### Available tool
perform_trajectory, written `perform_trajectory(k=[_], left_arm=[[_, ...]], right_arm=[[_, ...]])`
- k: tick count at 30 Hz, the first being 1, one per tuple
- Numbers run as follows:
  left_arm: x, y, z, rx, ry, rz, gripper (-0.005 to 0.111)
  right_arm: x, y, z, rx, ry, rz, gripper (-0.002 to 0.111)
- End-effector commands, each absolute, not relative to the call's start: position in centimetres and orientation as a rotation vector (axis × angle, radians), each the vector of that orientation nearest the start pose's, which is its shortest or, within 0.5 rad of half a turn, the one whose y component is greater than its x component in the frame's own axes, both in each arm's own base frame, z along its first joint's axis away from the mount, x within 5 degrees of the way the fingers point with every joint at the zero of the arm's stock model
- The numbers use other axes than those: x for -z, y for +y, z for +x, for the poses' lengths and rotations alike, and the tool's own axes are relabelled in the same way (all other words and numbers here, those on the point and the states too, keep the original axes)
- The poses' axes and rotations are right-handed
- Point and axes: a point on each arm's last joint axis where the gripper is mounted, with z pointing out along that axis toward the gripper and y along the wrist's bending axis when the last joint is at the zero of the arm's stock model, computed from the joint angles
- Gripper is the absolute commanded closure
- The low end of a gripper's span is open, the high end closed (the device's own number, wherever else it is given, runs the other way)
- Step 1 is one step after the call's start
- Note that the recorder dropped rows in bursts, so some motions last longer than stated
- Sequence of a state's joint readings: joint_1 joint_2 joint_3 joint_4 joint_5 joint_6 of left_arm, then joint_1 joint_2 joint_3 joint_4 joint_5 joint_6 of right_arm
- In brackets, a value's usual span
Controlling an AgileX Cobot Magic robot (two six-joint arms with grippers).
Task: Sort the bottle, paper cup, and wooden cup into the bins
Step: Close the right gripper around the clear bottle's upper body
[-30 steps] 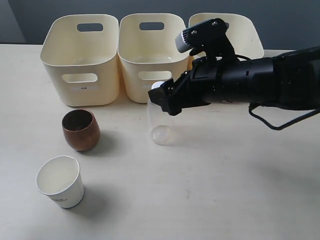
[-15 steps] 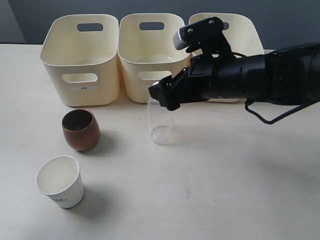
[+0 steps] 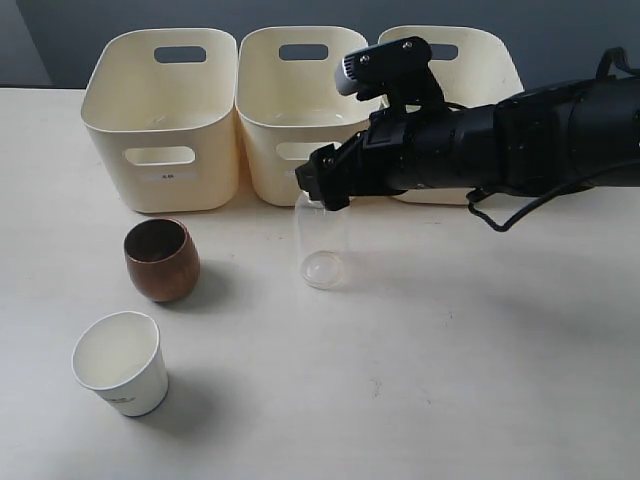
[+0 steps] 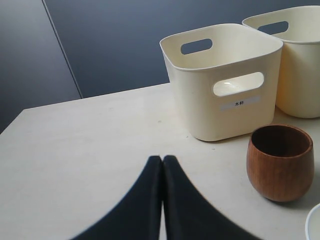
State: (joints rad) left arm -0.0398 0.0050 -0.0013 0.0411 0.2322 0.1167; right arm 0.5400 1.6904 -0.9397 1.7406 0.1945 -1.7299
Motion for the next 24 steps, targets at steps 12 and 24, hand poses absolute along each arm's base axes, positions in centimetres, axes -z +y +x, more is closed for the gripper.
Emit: perform_trajectory(k=[12,24], left_arm=[[-19.2,-0.2,5.6,-0.091,1.708,0.162,0.107],[-19.2,-0.2,5.6,-0.091,1.708,0.162,0.107]], right_arm=[[-19.1,20.6,30.5,-0.576,2.186,-0.658,0.027],[-19.0,21.2,31.3,-0.597,2.179,-0.650,0.053]])
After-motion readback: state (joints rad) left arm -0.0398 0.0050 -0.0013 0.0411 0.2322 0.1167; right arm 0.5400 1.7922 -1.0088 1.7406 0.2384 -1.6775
